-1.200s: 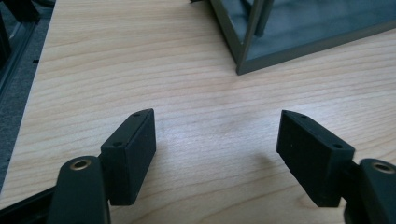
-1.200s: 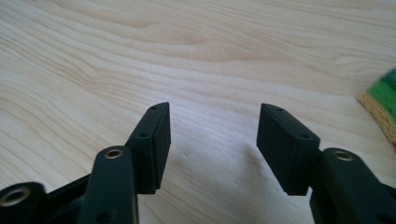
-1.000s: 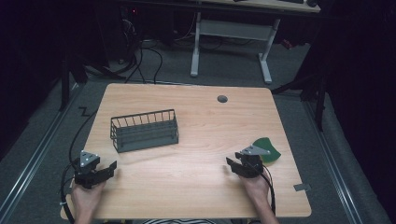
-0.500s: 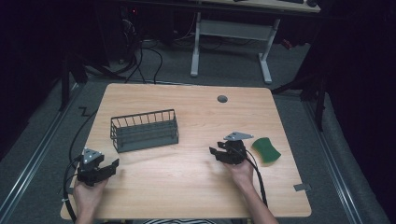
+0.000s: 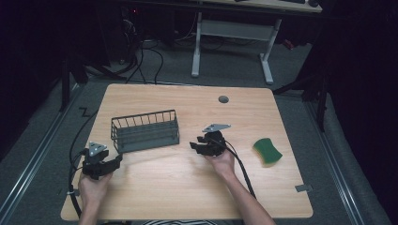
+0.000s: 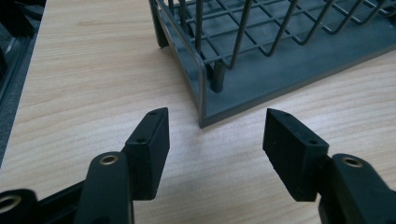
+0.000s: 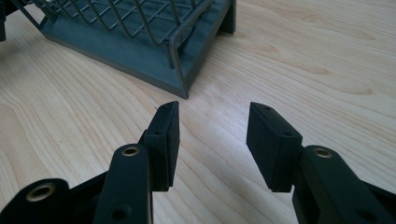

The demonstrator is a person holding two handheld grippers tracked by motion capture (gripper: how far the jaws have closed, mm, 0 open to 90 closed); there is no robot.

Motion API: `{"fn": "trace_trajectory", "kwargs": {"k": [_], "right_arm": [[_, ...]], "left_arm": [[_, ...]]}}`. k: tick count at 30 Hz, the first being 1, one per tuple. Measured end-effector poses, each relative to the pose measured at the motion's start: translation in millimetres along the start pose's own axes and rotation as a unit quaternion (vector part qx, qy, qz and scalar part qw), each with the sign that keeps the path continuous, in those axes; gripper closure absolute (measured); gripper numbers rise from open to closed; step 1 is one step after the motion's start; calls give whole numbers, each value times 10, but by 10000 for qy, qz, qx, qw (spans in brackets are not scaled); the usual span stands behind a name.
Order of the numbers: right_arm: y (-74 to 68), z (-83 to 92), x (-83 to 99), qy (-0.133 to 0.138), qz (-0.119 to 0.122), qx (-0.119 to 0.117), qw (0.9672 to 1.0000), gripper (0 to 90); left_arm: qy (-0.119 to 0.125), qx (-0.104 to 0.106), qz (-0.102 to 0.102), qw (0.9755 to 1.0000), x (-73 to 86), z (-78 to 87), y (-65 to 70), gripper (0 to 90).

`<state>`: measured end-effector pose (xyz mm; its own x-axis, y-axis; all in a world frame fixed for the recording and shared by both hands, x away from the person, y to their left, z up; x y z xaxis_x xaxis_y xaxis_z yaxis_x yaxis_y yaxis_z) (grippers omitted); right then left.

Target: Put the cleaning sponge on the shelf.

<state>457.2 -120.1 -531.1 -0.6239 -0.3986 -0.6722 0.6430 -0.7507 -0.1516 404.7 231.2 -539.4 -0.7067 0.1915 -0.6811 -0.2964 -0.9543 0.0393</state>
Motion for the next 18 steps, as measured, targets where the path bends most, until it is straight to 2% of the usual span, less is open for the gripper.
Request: {"fn": "trace_trajectory", "kwargs": {"k": [6,11,15,18], "right_arm": [[-67,-97,-123,-15,77,-54,10000,576],[-118,-190,-194,-119,155,-52,9998,590],[-158,-240,-231,-65,138,-117,9998,595],[-173,-289,-236,-127,215,-58,9997,600]], "left_arm": [[24,-33,-17,10000,-105,-7,2,449],[43,-64,110,9999,-137,-10,-39,484],[33,-60,174,9998,-155,-19,-75,510],[8,-56,132,9999,-178,-38,-72,528]]}}
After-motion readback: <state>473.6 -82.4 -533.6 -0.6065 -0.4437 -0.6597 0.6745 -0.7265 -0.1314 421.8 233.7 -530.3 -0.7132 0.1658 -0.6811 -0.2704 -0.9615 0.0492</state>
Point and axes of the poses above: each handheld gripper's, and its own axes: z roughly backward along the jaws, x roughly out of its underside, y roughly to its right, the point moved 5 cm from there along -z, roughly forward along the jaws, and after that the axes turned 6 degrees about -y, right-handed, at the moved point
